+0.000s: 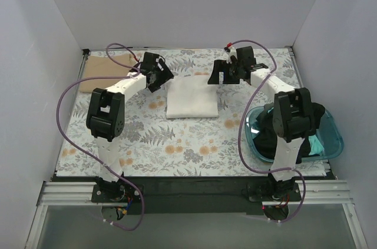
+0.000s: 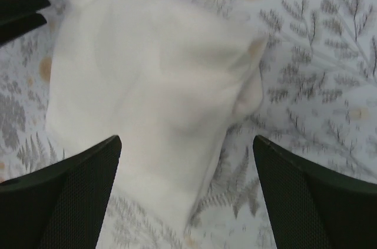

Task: Fold and stack the t-shirts
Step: Fold the tshirt, then neatly place the folded tshirt to the corner

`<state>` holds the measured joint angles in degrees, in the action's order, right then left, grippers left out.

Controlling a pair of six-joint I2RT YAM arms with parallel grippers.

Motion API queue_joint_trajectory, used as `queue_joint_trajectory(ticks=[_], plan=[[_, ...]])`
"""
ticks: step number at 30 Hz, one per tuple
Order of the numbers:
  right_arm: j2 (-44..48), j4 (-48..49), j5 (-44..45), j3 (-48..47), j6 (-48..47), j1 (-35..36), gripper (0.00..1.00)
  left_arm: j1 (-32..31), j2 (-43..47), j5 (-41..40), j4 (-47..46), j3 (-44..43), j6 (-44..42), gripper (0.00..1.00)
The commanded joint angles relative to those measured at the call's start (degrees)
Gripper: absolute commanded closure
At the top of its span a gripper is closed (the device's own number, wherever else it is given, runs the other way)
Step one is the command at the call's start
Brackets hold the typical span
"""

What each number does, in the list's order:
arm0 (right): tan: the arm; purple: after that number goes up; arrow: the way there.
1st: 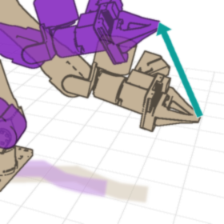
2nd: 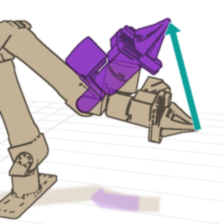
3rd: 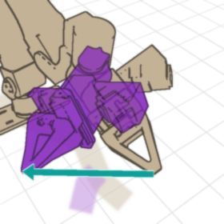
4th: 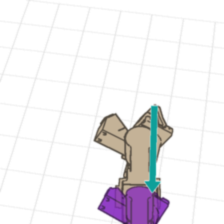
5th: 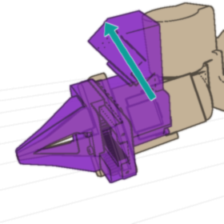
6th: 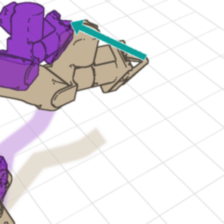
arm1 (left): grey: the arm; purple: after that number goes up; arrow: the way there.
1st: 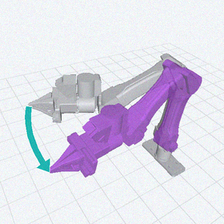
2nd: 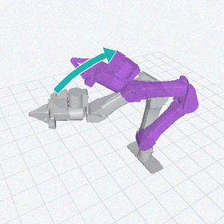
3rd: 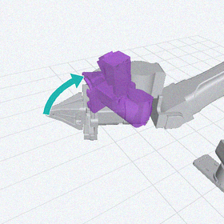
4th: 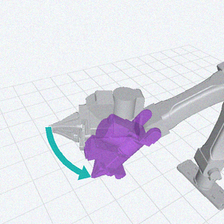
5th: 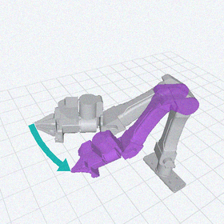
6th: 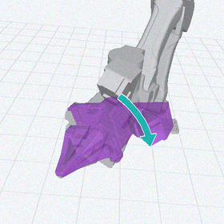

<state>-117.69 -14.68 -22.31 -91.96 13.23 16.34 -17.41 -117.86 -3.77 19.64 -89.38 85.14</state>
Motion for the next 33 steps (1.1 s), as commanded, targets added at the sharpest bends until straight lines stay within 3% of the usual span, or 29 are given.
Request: queue_joint_trajectory(ticks=[1,8,16,23,29,33], plan=[[13.0,4.9,0.2,12.8,-0.3,-0.1,0.02,-0.3,6.8,5.4,-0.4,7.0,-1.6,0.22],[33.2,11.9,0.6,33.7,1.0,1.1,0.02,-3.3,8.3,4.6,-0.8,12.9,-3.2,0.21],[51.6,12.7,-1.2,45.2,2.2,1.1,0.02,-3.4,6.9,-0.2,-0.6,15.1,-3.1,0.23],[61.1,13.4,0.2,51.0,3.6,1.1,0.02,-4.3,3.0,-0.9,0.7,12.7,-4.0,0.42],[62.5,13.4,2.2,53.2,6.5,1.0,0.02,-6.3,-1.8,-2.6,2.8,9.0,-5.3,0.56],[61.9,13.4,5.9,54.3,9.9,0.9,0.02,-7.0,-4.7,-4.9,4.6,6.7,-6.8,0.84]])
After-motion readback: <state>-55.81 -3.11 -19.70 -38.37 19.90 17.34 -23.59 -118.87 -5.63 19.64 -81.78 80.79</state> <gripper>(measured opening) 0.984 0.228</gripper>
